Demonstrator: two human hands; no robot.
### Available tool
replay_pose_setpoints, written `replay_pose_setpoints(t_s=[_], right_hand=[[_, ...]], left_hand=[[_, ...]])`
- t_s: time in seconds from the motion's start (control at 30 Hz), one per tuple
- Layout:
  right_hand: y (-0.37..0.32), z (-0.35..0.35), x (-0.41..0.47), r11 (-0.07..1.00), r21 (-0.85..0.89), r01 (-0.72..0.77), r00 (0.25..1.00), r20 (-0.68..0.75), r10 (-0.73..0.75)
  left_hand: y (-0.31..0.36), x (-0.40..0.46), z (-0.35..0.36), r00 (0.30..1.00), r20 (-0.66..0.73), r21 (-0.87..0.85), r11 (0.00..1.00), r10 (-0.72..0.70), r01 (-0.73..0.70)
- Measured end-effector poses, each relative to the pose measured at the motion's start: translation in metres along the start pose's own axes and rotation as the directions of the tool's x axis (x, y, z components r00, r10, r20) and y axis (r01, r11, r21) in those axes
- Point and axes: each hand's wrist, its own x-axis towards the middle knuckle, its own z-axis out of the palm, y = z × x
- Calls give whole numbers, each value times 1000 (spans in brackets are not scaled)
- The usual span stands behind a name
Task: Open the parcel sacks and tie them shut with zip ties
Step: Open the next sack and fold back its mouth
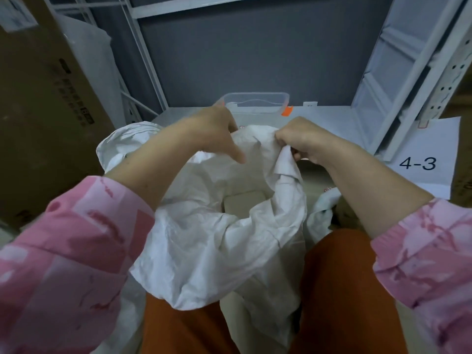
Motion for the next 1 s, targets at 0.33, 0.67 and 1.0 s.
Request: replay_pose_setpoints(t_s=[0.33,0.67,1.0], right_hand=[[11,-16,-6,997,-77,4,999,47,-1],[-20,23,-15,706,-538,461,861,77,-503],[-8,4,3,786,-539,303,922,-43,-385]], left_hand=[[-22,12,2,980,170,-509,842,-107,180],[3,25,4,979,136,-420,886,-152,196],[-9,1,3,995,-80,13,998,-66,67]])
